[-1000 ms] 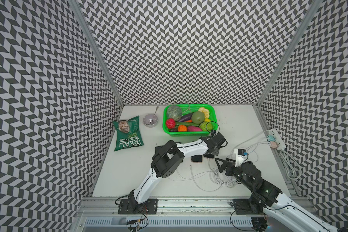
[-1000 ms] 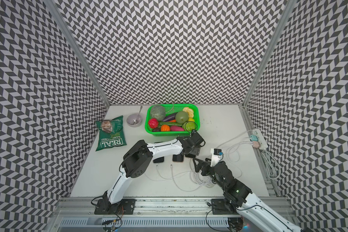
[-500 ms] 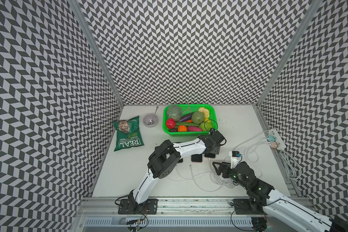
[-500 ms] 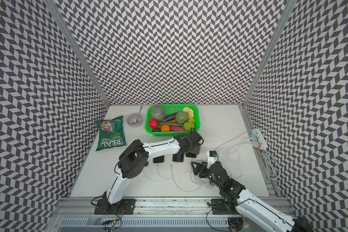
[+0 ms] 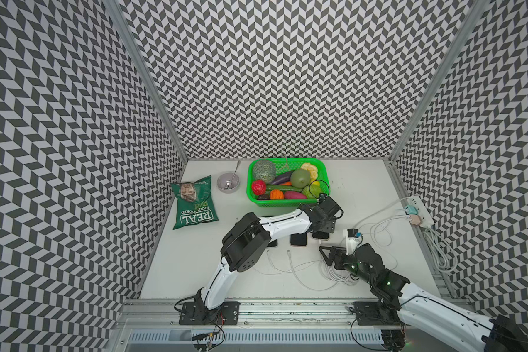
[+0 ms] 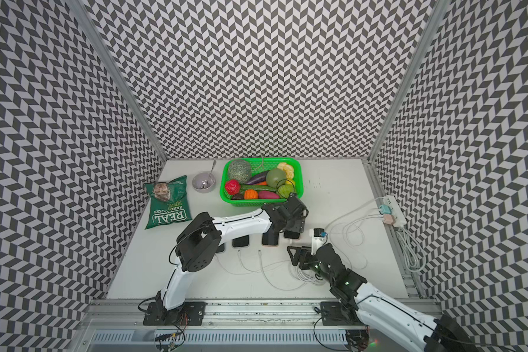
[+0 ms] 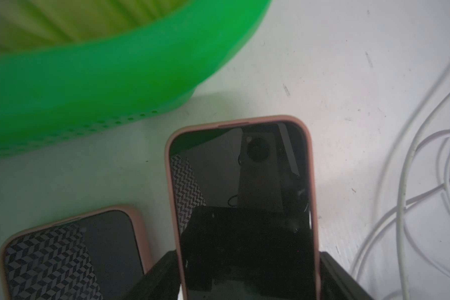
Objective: Unplug the charging cable from the phone
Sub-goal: Remove the charging cable from the phone.
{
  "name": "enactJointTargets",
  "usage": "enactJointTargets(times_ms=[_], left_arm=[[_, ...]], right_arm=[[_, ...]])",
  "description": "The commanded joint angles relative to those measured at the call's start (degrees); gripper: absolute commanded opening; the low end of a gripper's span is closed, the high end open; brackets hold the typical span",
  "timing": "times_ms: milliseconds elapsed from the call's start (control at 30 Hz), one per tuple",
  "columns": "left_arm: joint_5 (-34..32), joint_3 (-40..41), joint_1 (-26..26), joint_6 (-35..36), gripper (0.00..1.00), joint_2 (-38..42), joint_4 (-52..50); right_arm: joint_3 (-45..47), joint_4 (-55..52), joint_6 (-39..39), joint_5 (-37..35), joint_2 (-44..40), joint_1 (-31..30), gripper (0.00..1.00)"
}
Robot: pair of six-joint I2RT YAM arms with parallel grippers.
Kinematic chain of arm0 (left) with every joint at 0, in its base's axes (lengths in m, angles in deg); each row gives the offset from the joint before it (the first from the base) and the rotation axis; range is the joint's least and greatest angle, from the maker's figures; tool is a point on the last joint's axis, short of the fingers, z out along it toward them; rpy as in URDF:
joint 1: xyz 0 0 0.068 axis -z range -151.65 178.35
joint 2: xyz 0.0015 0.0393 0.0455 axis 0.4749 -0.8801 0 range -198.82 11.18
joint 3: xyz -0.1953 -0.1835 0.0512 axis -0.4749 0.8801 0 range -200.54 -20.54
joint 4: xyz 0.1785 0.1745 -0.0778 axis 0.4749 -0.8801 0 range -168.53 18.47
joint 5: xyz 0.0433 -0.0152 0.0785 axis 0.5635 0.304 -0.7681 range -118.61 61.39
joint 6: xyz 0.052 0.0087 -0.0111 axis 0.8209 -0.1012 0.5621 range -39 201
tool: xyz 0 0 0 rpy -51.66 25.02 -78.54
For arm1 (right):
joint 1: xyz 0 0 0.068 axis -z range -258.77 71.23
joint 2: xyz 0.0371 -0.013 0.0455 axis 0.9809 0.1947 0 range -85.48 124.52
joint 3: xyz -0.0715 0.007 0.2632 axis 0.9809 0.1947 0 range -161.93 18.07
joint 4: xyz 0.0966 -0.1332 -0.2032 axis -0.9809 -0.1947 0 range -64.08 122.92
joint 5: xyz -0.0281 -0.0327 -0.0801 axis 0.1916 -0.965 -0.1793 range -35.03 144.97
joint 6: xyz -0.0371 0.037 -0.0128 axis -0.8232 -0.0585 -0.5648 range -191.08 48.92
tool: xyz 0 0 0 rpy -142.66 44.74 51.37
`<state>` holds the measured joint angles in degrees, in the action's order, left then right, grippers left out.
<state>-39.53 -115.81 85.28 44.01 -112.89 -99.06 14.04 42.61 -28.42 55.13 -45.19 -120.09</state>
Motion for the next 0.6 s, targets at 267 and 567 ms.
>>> enactJointTargets(times_ms=[267,567], left_arm=[[2.20,0.06,-0.13,-0.37,0.00,4.41,2.04],[2.55,0.16,-0.18,-0.36,0.00,5.12,2.04]], right_arm=[[1.39,8.43,0.17,2.00,5.28,1.31,0.62],[1.06,12.39,-0.11,2.71,10.45,1.85,0.56]])
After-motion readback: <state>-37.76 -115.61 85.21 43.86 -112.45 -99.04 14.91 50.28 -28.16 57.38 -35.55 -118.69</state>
